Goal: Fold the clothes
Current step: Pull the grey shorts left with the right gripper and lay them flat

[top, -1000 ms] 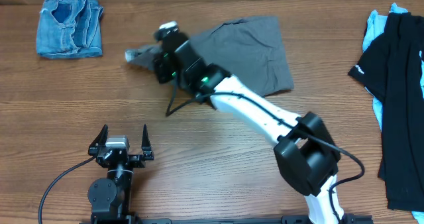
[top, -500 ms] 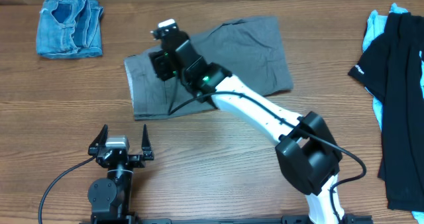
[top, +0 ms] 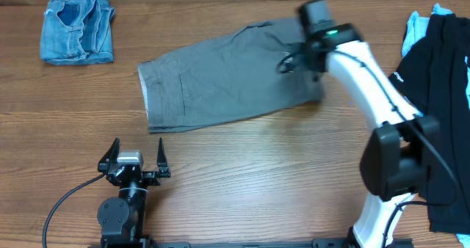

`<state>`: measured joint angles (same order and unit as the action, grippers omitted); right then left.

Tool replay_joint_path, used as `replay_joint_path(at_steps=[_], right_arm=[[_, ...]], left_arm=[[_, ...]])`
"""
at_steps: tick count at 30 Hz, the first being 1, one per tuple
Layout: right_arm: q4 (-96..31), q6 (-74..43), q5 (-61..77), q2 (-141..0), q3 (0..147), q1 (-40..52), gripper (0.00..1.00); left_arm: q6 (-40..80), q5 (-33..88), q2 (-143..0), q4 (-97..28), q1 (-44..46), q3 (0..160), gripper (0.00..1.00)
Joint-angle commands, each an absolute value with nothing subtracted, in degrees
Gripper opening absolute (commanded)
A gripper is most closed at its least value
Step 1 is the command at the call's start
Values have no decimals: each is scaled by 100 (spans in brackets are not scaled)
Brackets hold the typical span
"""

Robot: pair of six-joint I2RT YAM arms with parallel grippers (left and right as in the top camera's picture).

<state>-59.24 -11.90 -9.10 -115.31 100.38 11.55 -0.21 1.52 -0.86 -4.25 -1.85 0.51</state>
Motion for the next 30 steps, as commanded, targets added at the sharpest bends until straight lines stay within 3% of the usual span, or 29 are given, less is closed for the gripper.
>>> replay_joint_path(at_steps=[1, 9, 22, 30], right_arm=[[-6018, -1393, 294, -11480, 9979, 659, 100], [-5540, -1396, 2477, -11500, 9336, -231, 100], [-4552, -1398, 1767, -11500, 8121, -226, 100], [-3979, -1507, 2067, -11583, 7808, -174, 90]], left_arm=[[-113, 235, -25, -425, -137, 27, 100], [-113, 235, -25, -425, -137, 27, 100], [-115, 235, -25, -425, -137, 27, 100], [-113, 235, -25, -425, -137, 27, 100]])
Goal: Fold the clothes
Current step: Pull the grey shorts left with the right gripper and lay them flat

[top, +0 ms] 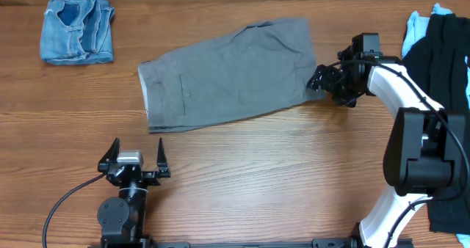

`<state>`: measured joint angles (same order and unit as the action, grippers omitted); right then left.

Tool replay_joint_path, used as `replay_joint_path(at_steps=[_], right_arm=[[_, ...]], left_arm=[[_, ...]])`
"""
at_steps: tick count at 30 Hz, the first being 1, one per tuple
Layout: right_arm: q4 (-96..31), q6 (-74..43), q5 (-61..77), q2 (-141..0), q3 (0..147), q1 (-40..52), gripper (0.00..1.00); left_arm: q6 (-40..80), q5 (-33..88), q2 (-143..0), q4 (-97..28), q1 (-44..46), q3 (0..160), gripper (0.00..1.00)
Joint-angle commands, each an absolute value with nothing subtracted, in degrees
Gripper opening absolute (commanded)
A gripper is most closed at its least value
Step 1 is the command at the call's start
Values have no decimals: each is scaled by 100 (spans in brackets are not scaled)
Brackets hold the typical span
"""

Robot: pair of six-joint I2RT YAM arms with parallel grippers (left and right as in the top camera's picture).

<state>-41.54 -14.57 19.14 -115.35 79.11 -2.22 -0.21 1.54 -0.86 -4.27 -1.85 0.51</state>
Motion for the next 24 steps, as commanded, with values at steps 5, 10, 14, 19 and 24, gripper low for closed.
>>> replay_joint_path(at_steps=[5, 10, 14, 19, 24], right_arm=[[-3844, -1527, 2067, -11719, 7795, -104, 86], [-3776, -1527, 2064, -11952, 7795, -38, 86], [-3752, -1527, 2062, -12020, 7795, -38, 78], [-3760, -1531, 2062, -12020, 7795, -38, 47], [-3787, -1531, 2060, -12014, 7826, -38, 7]], left_arm=[[-113, 235, -25, -425, -137, 27, 100], [-113, 235, -25, -425, -137, 27, 100], [-115, 235, -25, -425, -137, 27, 100], [-113, 235, -25, -425, -137, 27, 100], [-113, 235, -25, -425, -137, 27, 100]])
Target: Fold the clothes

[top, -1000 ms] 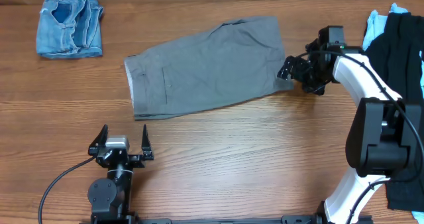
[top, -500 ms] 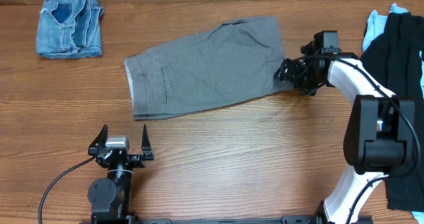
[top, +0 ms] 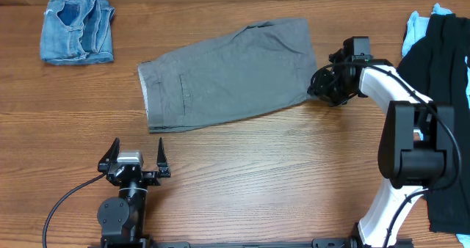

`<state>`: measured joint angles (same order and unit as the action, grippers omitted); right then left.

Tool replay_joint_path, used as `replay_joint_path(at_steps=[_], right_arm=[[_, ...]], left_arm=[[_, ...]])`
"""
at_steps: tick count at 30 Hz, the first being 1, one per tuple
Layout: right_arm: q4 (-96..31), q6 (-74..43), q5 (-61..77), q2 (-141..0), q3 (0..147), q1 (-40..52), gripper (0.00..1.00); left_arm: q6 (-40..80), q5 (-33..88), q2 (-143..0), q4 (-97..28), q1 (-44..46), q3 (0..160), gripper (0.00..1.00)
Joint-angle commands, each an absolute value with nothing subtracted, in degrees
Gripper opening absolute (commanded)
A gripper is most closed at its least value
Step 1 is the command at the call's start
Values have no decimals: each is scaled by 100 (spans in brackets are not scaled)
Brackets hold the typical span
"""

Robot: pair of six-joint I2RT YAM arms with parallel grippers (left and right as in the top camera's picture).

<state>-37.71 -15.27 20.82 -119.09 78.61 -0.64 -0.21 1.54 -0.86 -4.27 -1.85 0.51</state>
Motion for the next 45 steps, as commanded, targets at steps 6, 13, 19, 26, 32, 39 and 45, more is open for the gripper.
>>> replay_joint_path(at_steps=[6, 13, 19, 26, 32, 39, 45], right_arm=[[-4375, -1831, 1382, -11939, 8093, -62, 4], [-5524, -2091, 510, -11360, 8184, 3, 4], [-6451, -2414, 148, -11067, 8184, 298, 4], [-6567, -2405, -130, -11067, 8182, 578, 19], [-6497, -2408, -421, -11067, 8184, 440, 43], [-6571, -2405, -644, -11067, 8569, 60, 100], [-6217, -2403, -644, -11067, 9091, -421, 100]], left_arm=[[-113, 235, -25, -425, -137, 27, 100], [-115, 235, -25, -425, -137, 27, 100], [-113, 235, -25, -425, -137, 27, 100], [-113, 235, -25, -425, -137, 27, 100], [-113, 235, -25, -425, -137, 27, 100], [-113, 237, -25, -425, -137, 27, 100], [-113, 235, -25, -425, -137, 27, 100]])
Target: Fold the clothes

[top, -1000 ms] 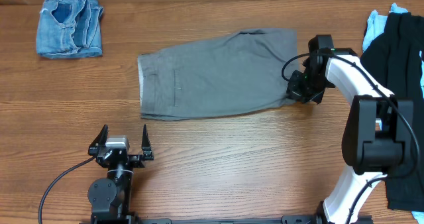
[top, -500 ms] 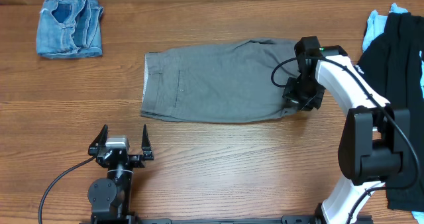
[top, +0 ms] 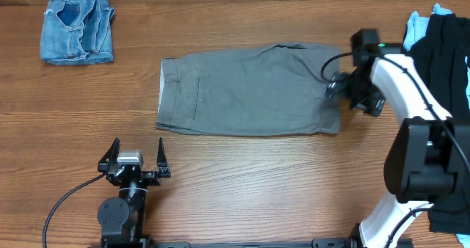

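A pair of grey shorts (top: 246,90) lies flat and level across the middle of the table, waistband to the left and leg hems to the right. My right gripper (top: 336,87) is at the right hem edge of the shorts; its fingers are hidden under the wrist, so its state is unclear. My left gripper (top: 134,154) rests near the front edge, open and empty, well below the shorts.
Folded blue denim (top: 77,29) sits at the far left corner. A pile of black clothes (top: 440,72) with a light blue piece (top: 416,26) lies at the right edge, beside the right arm.
The shorts have shifted right and turned from a slant to lie level. My right gripper is now a little farther right and lower, at the hem. The left arm has not moved.
The right arm first reached over the slanted shorts' upper right part. Then it was off the right hem edge, and stayed close to that edge a moment later. Now the shorts lie straight and farther right, with the gripper at the hem.
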`<state>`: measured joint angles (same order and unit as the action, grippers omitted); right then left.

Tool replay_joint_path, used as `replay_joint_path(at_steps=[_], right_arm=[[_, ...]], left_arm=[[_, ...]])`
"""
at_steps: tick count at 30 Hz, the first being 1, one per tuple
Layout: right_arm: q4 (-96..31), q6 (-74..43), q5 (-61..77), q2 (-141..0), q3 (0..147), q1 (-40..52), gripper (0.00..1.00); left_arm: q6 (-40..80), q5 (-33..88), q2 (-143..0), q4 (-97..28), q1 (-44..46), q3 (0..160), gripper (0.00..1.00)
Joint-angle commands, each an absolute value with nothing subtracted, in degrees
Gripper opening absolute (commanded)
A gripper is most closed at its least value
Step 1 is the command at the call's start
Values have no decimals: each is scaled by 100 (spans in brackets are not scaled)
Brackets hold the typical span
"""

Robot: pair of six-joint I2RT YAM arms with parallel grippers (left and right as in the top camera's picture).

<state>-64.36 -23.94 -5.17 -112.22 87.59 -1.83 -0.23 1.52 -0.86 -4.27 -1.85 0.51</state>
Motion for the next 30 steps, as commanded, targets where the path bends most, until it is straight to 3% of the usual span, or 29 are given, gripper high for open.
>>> replay_joint_path(at_steps=[1, 10, 15, 30], right_arm=[[-6049, -2405, -642, -11067, 9098, -482, 100], [-4901, -2408, -587, -11067, 9098, -661, 100], [-4071, -2405, 139, -11069, 9098, -646, 100], [-4036, -2405, 139, -11069, 9098, -646, 100]], left_arm=[[-113, 235, -25, -425, -137, 27, 100], [-113, 235, -25, -425, -137, 27, 100], [-113, 235, -25, -425, -137, 27, 100], [-113, 235, -25, -425, -137, 27, 100]])
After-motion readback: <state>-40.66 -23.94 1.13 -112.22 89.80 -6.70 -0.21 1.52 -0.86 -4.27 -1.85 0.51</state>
